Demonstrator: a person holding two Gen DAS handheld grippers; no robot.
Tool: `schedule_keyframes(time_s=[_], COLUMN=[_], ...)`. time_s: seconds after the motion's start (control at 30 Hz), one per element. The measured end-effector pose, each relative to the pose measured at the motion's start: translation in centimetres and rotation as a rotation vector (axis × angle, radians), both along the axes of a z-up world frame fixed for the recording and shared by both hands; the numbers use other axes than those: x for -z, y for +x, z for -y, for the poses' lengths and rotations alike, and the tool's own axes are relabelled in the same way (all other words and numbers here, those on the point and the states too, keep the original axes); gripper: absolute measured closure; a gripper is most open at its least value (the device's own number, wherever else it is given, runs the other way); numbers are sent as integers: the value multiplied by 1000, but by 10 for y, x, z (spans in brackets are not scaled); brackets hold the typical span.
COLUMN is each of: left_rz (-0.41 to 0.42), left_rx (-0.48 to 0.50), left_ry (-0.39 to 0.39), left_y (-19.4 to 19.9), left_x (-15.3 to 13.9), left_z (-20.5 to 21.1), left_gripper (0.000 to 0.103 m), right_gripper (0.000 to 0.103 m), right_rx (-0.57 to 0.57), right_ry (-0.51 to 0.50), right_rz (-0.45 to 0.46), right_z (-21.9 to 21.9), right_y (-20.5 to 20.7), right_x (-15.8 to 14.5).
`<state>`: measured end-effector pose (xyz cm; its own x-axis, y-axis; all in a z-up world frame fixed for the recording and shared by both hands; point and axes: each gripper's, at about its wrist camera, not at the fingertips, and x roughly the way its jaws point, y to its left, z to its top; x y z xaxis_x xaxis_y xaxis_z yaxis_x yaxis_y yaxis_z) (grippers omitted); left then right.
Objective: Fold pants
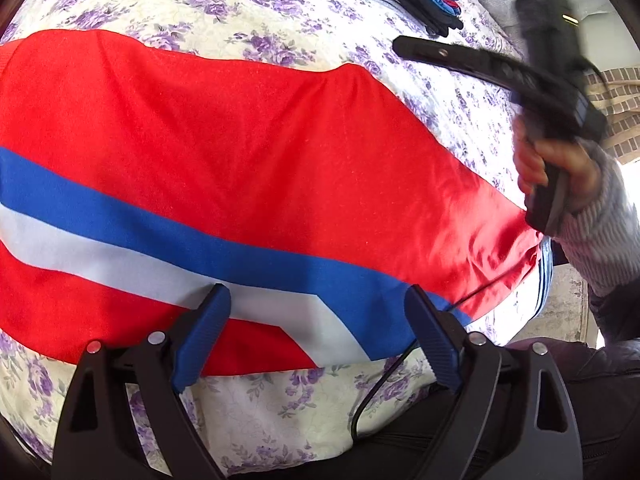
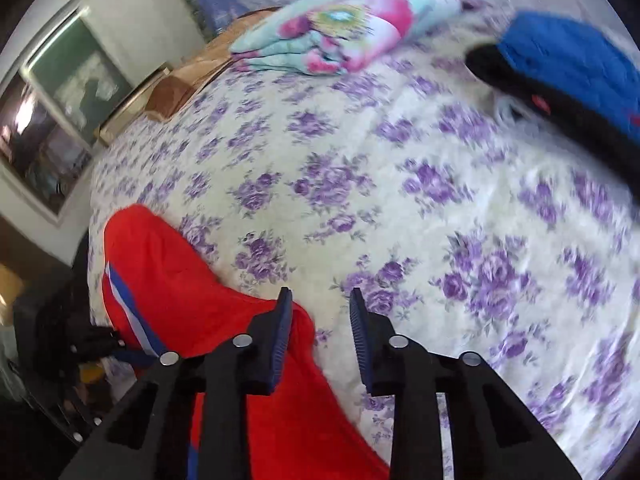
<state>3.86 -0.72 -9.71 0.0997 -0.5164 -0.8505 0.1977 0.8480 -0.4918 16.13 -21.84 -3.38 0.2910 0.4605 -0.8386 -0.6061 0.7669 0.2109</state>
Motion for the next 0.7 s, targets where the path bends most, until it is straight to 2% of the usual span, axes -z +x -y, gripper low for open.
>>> schedule_keyframes(time_s=[0.1, 0.17, 0.2, 0.27, 0.3, 0.43, 0.5, 0.57, 0.6, 0.67, 0.7], left_rz=[-3, -5, -6, -4, -2, 9, 18, 22, 23, 25, 27], left_rx=[10, 22, 29, 46, 57, 109, 135, 153, 160, 171, 176], left_ry=[-7, -8, -9, -12, -10, 3, 9, 2, -6, -19, -23], left_y=[2, 2, 3, 4, 5, 3, 2, 3, 3, 3, 2], left_x=[0, 0, 0, -2, -3, -4, -6, -6, -6, -5, -4], left_z=[0, 0, 0, 1, 1, 4, 4, 4, 3, 1, 1], left_gripper=[14, 14, 14, 14, 14, 14, 14, 14, 14, 14, 14], right_gripper=[92, 95, 103, 103, 103, 102, 101, 100, 94, 92, 86], right_rx=[-78, -44, 3, 77, 93, 116, 150, 180, 209, 281, 330], right_ry=[-81, -138, -141, -91, -91, -159, -228, -321, -331, -282, -263], right_rz=[-15, -39, -62, -99, -90, 15, 36, 2, -33, -59, -66], right_z=[-30, -39, -38, -38, -41, -44, -47, -54, -52, -41, -36], right_y=[-18, -10, -2, 10, 9, -10, -17, -12, -6, -1, -2], right_x=[18, 35, 44, 47, 44, 11, 7, 22, 34, 39, 32])
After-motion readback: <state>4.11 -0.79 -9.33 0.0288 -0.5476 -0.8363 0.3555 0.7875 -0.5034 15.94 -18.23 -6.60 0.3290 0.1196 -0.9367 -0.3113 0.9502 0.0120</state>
